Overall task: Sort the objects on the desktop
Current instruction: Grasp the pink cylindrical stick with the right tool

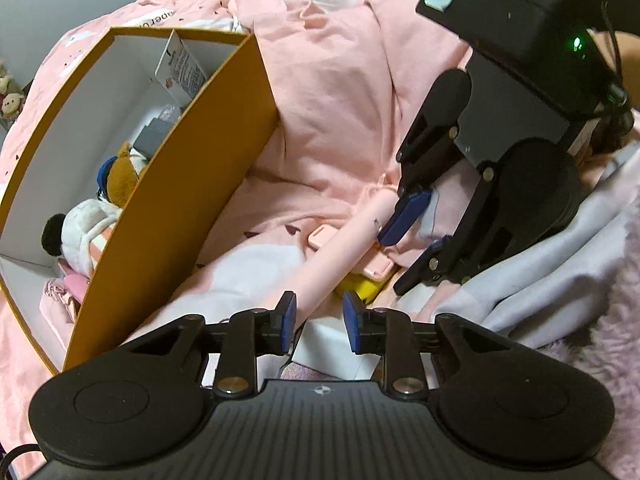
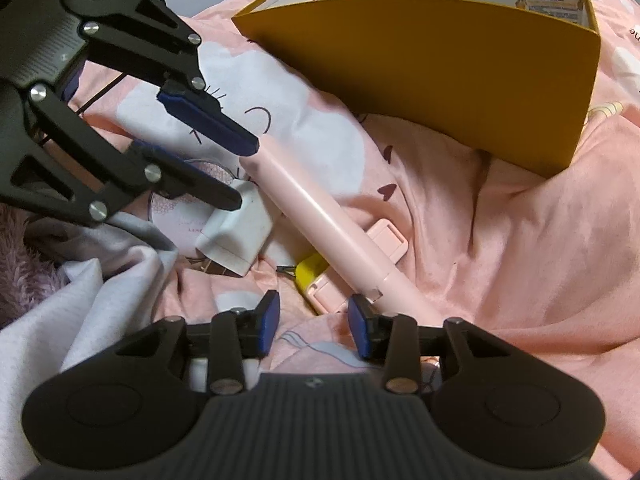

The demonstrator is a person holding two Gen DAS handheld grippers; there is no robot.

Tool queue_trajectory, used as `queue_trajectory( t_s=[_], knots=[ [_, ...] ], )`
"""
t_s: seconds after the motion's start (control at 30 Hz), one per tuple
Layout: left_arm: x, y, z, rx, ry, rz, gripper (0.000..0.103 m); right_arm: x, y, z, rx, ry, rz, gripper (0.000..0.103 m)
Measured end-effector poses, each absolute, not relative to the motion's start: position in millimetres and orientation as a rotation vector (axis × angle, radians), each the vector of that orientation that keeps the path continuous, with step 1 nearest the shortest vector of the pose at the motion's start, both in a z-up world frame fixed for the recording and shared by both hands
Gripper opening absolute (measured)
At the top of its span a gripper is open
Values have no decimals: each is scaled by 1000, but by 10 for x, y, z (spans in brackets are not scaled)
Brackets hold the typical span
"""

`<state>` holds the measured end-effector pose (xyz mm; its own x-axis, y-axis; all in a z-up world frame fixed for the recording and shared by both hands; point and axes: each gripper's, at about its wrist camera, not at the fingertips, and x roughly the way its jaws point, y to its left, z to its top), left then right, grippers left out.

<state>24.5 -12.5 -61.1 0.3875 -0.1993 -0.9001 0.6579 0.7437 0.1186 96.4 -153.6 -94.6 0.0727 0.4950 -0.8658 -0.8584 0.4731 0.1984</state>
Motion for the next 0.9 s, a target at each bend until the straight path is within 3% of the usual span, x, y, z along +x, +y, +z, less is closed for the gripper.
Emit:
queue_trajectory(
  t_s=[0.57, 0.9],
  knots=[
    [289, -94, -532, 454, 1009, -525, 30, 725, -1171, -1067, -652, 983, 900, 23],
    [288, -107, -542, 463, 1006, -520, 33, 570, -1173, -857, -713, 811, 851, 22]
  ],
)
